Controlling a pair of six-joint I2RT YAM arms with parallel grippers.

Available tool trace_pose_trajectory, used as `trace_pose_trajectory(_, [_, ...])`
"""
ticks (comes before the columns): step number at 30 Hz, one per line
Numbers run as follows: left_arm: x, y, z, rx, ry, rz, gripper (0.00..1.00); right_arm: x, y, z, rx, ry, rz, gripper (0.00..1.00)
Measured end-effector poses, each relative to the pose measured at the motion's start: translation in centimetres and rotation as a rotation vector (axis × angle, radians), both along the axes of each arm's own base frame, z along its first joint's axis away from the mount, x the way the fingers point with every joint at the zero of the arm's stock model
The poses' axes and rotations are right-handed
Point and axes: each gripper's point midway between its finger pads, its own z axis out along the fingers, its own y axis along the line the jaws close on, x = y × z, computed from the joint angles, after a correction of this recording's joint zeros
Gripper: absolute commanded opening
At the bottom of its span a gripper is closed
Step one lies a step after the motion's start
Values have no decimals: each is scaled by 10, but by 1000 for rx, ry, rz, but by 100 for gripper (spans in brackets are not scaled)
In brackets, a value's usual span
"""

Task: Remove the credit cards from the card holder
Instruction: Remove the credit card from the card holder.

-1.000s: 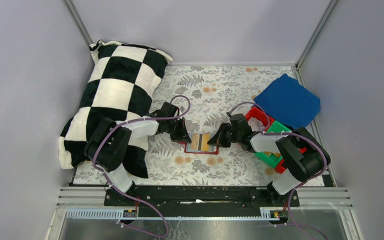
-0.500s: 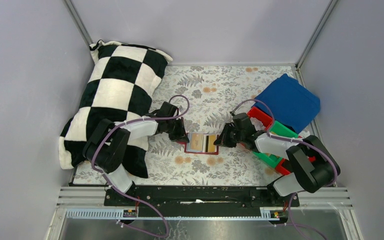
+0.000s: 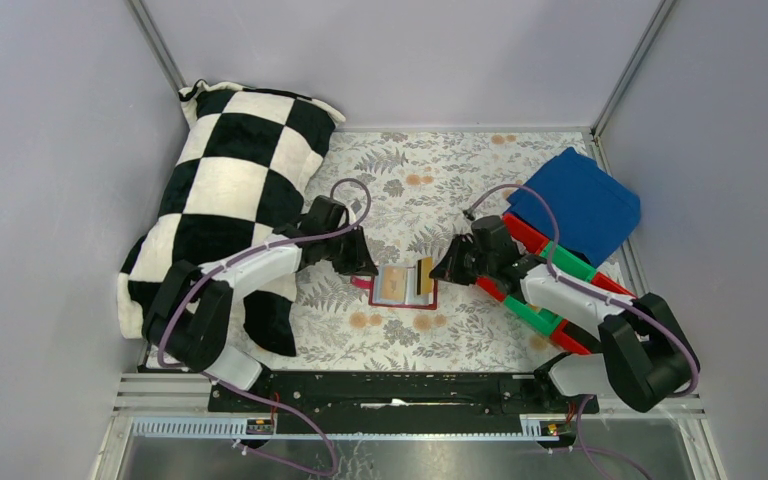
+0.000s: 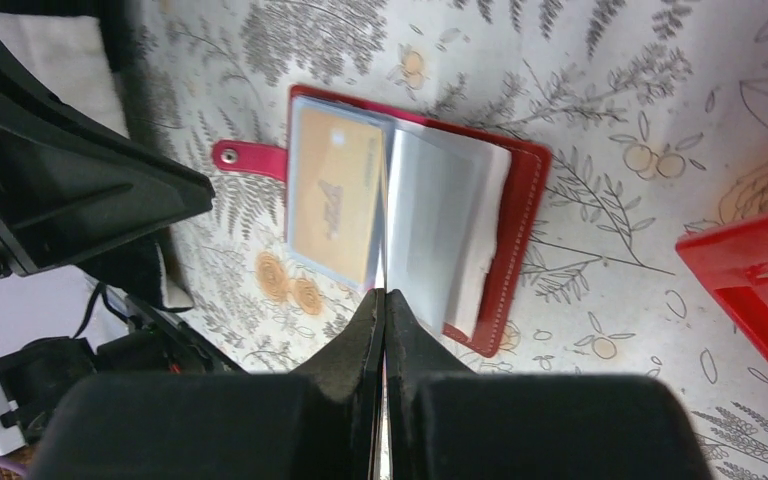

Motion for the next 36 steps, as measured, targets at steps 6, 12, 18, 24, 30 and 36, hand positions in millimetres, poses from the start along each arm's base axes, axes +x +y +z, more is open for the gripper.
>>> trace_pose_trajectory(6, [-1, -12, 36, -101, -74, -68, 32, 6, 7, 28, 51, -60, 17, 0])
trace_pose_trajectory(12, [-8, -20, 67, -254, -117, -138, 49, 5, 20, 59, 164, -111, 42, 0])
trace_pose_trajectory(18, [-13, -20, 88, -409, -138, -160, 56, 8, 33, 90, 285, -155, 59, 0])
trace_pose_trajectory(24, [-18, -25, 99, -527, -114, -166, 56, 6, 44, 111, 382, -168, 85, 0])
trace_pose_trajectory(30, [-17, -28, 116, -612, -128, -176, 52, 3, 53, 129, 492, -188, 111, 0])
trace_pose_trajectory(36, [-14, -29, 130, -674, -142, -164, 40, 1, 59, 136, 555, -181, 142, 0])
